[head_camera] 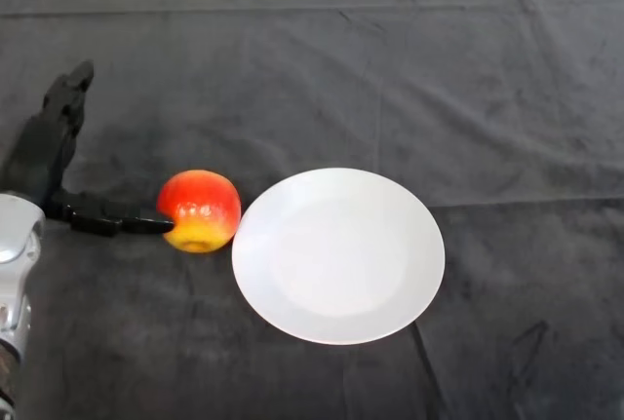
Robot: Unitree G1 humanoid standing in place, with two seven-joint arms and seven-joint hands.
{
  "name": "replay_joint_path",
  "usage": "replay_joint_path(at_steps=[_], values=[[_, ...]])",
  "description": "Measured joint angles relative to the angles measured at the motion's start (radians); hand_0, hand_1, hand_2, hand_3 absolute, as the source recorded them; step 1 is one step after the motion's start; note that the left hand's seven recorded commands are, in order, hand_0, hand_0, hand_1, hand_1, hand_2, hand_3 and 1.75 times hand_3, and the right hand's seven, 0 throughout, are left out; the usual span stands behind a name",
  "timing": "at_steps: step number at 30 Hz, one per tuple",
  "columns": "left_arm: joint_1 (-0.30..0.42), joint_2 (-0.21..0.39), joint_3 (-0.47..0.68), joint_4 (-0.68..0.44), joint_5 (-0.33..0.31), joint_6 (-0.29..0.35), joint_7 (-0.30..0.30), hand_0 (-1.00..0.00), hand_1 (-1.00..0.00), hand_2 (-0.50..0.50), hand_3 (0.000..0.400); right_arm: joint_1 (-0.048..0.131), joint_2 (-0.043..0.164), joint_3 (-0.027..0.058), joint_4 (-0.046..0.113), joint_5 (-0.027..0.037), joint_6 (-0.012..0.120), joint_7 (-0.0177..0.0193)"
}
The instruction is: Move the apple to the plate
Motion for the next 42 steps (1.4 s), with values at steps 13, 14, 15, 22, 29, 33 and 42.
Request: replay_joint_path(at_steps=[13, 14, 15, 22, 29, 33, 42], values=[[0.033, -0.002, -0.079, -0.096, 0.000, 0.043, -0.063, 0.00, 0.00, 0.00, 0.000, 0.000, 0.000, 0.0011, 0.000, 0.0000, 0.000, 0.0000], [0.033, -0.002, -0.081, -0.096, 0.001, 0.046, -0.064, 0.00, 0.00, 0.00, 0.000, 0.000, 0.000, 0.0007, 0.000, 0.0000, 0.000, 0.0000], [0.033, -0.002, -0.084, -0.096, 0.001, 0.049, -0.065, 0.00, 0.00, 0.00, 0.000, 0.000, 0.000, 0.0007, 0.000, 0.0000, 0.000, 0.0000], [0.033, -0.002, -0.109, -0.096, 0.005, 0.052, -0.072, 0.00, 0.00, 0.00, 0.000, 0.000, 0.000, 0.0009, 0.000, 0.0000, 0.000, 0.0000], [0.033, -0.002, -0.110, -0.090, 0.021, 0.033, -0.033, -1.00, -0.56, -0.22, 0.400, 0.000, 0.000, 0.0011, 0.000, 0.0000, 0.000, -0.0001], [0.032, -0.002, -0.110, -0.075, 0.052, 0.000, 0.018, -1.00, -1.00, 0.00, 0.400, 0.000, 0.000, 0.0011, 0.000, 0.0000, 0.000, -0.0001], [0.014, -0.001, -0.111, -0.010, 0.158, -0.084, 0.187, -1.00, -1.00, 0.00, 0.400, 0.000, 0.000, 0.0011, 0.000, 0.0000, 0.000, -0.0003]])
